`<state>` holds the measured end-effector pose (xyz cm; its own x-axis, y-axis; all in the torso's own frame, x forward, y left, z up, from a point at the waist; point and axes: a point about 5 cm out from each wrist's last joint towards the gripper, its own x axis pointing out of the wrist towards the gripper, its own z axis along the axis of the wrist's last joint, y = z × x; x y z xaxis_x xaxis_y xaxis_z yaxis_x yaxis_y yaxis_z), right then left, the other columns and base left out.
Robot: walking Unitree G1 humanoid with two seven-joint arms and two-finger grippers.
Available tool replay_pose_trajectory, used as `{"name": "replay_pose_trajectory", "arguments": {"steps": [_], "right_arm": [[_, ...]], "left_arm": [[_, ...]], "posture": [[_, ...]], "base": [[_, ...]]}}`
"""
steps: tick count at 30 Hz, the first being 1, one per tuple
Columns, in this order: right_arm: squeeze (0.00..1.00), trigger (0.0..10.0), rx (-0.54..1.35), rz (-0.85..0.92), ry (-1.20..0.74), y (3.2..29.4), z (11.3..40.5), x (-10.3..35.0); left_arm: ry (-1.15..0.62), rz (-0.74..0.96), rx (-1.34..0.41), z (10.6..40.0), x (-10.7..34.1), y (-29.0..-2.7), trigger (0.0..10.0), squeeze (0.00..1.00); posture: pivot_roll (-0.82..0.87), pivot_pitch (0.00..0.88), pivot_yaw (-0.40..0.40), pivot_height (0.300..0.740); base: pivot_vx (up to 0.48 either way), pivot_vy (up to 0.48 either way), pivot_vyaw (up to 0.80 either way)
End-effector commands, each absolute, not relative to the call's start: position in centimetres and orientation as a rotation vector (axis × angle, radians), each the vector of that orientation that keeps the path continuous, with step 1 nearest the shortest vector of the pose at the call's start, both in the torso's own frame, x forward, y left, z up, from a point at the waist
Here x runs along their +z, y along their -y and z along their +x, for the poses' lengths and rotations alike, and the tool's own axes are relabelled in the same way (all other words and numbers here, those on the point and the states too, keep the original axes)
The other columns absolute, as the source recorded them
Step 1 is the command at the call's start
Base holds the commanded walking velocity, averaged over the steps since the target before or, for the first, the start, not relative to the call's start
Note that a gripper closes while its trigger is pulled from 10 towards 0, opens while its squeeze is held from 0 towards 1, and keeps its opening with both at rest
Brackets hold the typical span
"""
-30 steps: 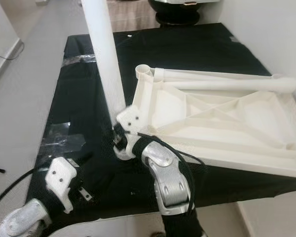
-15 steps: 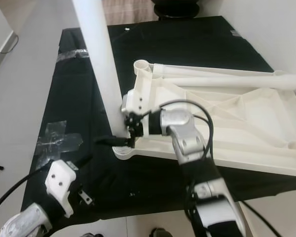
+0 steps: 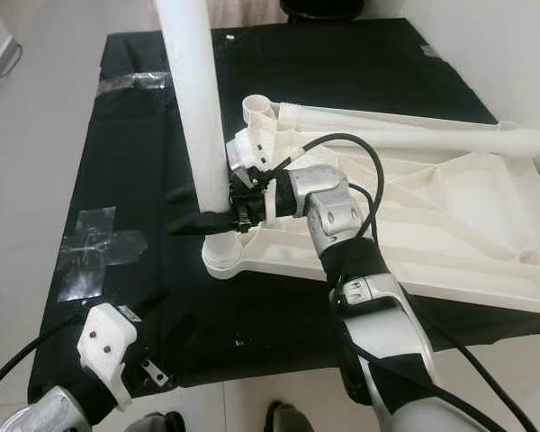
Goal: Building children table
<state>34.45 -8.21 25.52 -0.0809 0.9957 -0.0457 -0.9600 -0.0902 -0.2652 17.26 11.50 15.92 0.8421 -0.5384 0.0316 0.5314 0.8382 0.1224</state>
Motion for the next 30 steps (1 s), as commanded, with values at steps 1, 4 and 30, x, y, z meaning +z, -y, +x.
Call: {"name": "replay_pose_trajectory", "arguments": {"steps": [1, 4, 30], "right_arm": [[0.00, 0.0, 1.542, -0.250, 0.211, 8.4, 34.2, 24.7], [0.00, 0.0, 1.363, -0.217, 0.232, 8.6, 33.4, 23.8], [0.94, 10.0, 1.227, -0.202, 0.168, 5.9, 28.8, 21.0]], "left_arm": [[0.039, 0.102, -0.569, 17.1, 15.5, -11.2, 10.0, 0.00], [0.043, 0.098, -0.568, 17.4, 15.4, -11.1, 10.0, 0.00], [0.044, 0.126, -0.544, 19.9, 14.7, -12.5, 10.0, 0.00]], "posture": [[0.07, 0.263, -0.065, 0.740], [0.05, 0.252, -0.070, 0.740], [0.01, 0.166, 0.020, 0.740]], "base": [[0.000, 0.000, 0.00], [0.000, 0.000, 0.00], [0.000, 0.000, 0.00]]}}
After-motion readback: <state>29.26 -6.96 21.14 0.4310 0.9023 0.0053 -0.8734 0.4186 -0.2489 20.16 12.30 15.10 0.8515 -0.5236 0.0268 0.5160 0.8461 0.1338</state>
